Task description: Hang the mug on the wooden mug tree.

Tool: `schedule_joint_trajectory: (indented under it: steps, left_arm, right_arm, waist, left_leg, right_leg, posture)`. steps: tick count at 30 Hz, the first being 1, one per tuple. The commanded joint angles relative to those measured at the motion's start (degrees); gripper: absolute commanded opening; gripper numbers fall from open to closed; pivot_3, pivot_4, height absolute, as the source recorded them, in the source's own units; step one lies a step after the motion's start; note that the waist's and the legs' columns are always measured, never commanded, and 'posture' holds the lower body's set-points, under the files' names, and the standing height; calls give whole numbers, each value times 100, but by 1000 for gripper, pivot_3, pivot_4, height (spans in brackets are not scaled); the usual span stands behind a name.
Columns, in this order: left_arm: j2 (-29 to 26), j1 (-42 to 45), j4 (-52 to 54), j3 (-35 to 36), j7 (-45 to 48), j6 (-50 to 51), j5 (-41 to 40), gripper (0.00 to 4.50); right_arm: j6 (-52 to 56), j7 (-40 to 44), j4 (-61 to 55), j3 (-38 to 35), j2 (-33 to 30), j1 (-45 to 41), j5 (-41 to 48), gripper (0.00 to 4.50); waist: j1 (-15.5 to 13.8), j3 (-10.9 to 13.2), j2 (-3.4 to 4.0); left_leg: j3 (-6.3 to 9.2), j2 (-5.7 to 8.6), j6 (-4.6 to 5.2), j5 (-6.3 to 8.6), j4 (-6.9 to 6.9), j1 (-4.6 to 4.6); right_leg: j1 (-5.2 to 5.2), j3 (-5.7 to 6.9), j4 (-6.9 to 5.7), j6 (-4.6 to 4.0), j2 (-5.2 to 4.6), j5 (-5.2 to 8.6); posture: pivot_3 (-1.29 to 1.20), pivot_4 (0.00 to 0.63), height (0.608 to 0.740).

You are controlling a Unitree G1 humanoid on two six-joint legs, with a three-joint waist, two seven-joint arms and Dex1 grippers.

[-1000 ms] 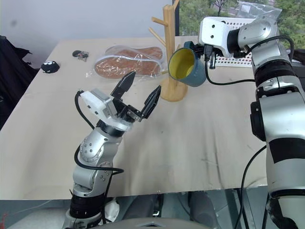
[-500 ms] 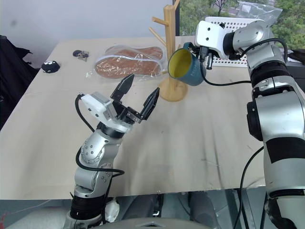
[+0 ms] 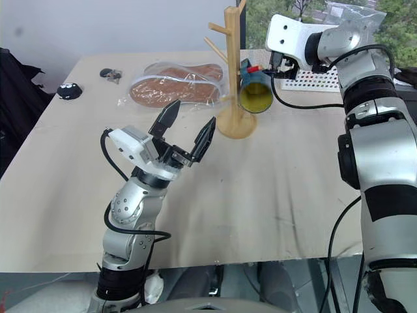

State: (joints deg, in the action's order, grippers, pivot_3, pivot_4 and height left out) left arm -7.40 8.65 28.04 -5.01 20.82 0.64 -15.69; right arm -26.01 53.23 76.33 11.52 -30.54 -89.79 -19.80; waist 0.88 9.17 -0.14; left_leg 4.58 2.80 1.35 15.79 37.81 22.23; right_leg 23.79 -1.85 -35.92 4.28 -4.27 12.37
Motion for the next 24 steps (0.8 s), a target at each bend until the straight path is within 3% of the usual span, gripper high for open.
schedule_joint_trajectory:
  steps: [1,7,10,13,16,20,23,24]
  left_arm:
    - [5,-9,95,-8,6,-125,-19,4500]
    - [-100,-156,108,6,124,-30,-121,4500]
    - [-361,-538,171,41,320,89,-169,4500]
    - [-609,-917,273,163,365,171,-187,4500]
    - [-885,-1332,305,269,394,481,-231,4500]
    - [-1296,-1860,170,311,517,818,-88,4500]
    - [-1389,-2205,197,411,565,1170,-363,4500]
    - [-1463,-2269,269,411,615,1264,-392,4500]
  right_arm:
    - [146,329,-132,-330,-251,-168,344,4456]
    - [526,1255,-273,-785,-650,21,926,4456]
    - [852,1815,-591,-1137,-954,604,1412,4456]
    - [1149,2011,-1704,-1393,-1208,1915,1856,4456]
    - [2440,1808,-4160,-1909,-1224,3931,2708,4456]
    - [3874,948,-7228,-2595,-847,6752,3592,4456]
    - [4365,194,-8432,-3048,-389,8178,3962,4456]
    - [4093,-114,-8564,-3127,-220,8525,3793,4456]
  waist:
    - [-5,0,0]
    - [-1,0,0]
    - [-14,-2,-2]
    - [-39,-4,-5]
    - [-40,-7,-2]
    - [-29,-12,27]
    - [-39,-15,26]
    - [-33,-14,24]
  left_leg:
    - [0,0,0,0,0,0]
    - [-1,-1,0,0,0,1]
    - [0,-3,1,1,-1,0]
    - [7,-3,2,1,-1,1]
    - [6,-3,3,1,5,3]
    - [19,-9,3,0,1,24]
    - [15,-9,7,3,3,26]
    - [13,-6,23,12,3,26]
  right_leg:
    - [0,0,0,0,0,0]
    - [0,-1,1,0,0,0]
    - [-2,-1,2,0,-1,0]
    - [-7,5,7,0,-5,0]
    - [-7,5,2,0,-12,0]
    - [15,12,-5,0,-13,0]
    - [21,7,-11,1,-9,0]
    - [20,4,-12,1,-11,0]
  posture:
    - [0,150,740]
    - [0,150,740]
    - [0,150,740]
    - [0,150,740]
    - [0,150,740]
    - [0,150,740]
    - [0,150,740]
    - [0,150,740]
